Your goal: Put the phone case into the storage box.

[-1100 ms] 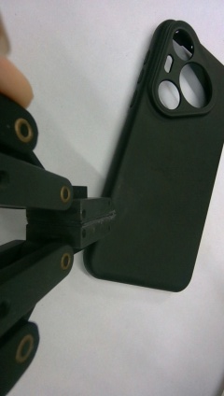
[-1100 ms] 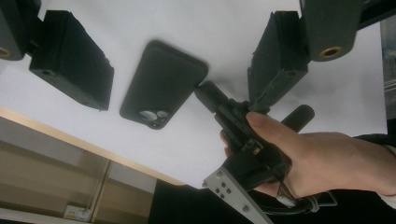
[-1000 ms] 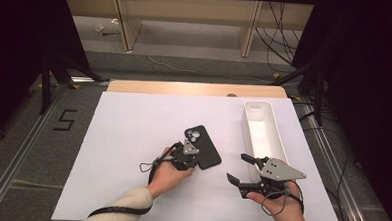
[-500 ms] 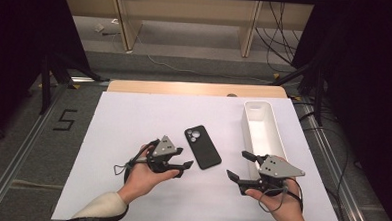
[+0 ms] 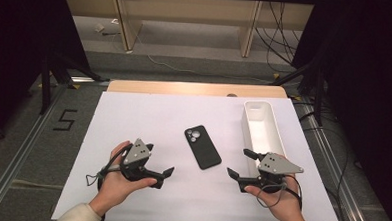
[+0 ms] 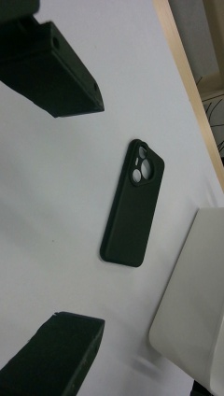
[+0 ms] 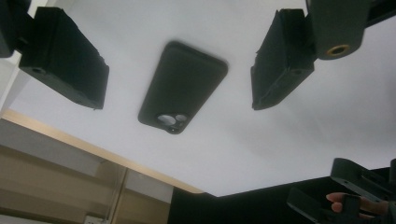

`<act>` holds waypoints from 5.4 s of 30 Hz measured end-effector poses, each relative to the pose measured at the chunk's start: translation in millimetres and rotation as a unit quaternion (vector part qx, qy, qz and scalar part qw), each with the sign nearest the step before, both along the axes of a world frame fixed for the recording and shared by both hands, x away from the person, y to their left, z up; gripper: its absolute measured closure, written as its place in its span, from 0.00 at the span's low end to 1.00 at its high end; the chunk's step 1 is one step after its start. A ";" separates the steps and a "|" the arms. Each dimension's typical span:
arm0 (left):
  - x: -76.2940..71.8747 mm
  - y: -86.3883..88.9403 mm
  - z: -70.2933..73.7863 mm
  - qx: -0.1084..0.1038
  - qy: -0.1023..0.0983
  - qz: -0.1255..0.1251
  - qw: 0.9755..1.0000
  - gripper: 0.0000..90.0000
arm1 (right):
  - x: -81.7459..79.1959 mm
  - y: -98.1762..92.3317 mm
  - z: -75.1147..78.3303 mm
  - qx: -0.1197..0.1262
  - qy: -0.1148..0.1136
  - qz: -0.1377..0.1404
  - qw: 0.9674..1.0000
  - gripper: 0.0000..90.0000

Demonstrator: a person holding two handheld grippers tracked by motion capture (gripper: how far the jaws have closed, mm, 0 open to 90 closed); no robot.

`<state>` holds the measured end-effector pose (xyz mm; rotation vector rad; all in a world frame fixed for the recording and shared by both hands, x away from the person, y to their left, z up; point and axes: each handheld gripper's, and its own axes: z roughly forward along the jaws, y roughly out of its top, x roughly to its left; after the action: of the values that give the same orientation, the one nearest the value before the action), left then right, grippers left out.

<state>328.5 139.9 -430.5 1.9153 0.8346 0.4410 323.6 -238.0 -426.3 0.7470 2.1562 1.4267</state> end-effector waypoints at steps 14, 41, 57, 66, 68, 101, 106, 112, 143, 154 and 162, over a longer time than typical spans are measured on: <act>-10.1 19.1 -0.9 -0.012 -0.010 0.003 1.000 0.00 | 7.0 2.8 -0.1 -0.003 0.006 -0.013 1.000 0.20; -12.1 19.7 -4.0 -0.011 -0.012 -0.002 1.000 0.00 | 15.8 12.8 -1.7 -0.007 0.012 -0.017 1.000 0.19; -12.4 19.2 -3.7 -0.010 -0.015 -0.004 1.000 0.00 | 23.6 25.6 -1.2 -0.012 0.015 -0.014 1.000 0.19; -12.3 19.6 -3.2 -0.009 -0.016 -0.003 1.000 0.00 | 31.6 37.1 -1.2 -0.018 0.018 -0.015 1.000 0.18; -12.3 19.3 -3.2 -0.008 -0.016 -0.003 1.000 0.00 | 33.3 40.0 -1.8 -0.020 0.019 -0.015 1.000 0.18; -13.0 18.5 -1.9 -0.009 -0.020 -0.002 1.000 0.00 | 51.6 62.6 -4.9 -0.030 0.034 -0.017 0.999 0.18; -13.0 18.4 -1.7 -0.009 -0.020 -0.002 1.000 0.00 | 53.1 63.7 -5.5 -0.030 0.036 -0.019 0.999 0.18; -12.8 18.4 -2.0 -0.009 -0.020 -0.002 1.000 0.00 | 55.4 68.5 -6.3 -0.033 0.040 -0.018 0.999 0.18; -12.5 19.0 -2.0 -0.012 -0.019 -0.002 1.000 0.00 | 88.6 104.6 -21.5 -0.082 0.082 -0.035 0.993 0.17; -12.1 18.7 -2.3 -0.011 -0.019 -0.002 1.000 0.00 | 99.6 110.0 -31.6 -0.101 0.105 -0.053 0.988 0.17; -12.4 18.1 -2.0 -0.010 -0.019 -0.003 1.000 0.00 | 106.7 112.8 -36.1 -0.121 0.123 -0.062 0.983 0.16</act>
<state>316.1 158.0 -432.4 1.8847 0.8044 0.4621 430.3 -125.2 -462.3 0.9880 2.3655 1.0307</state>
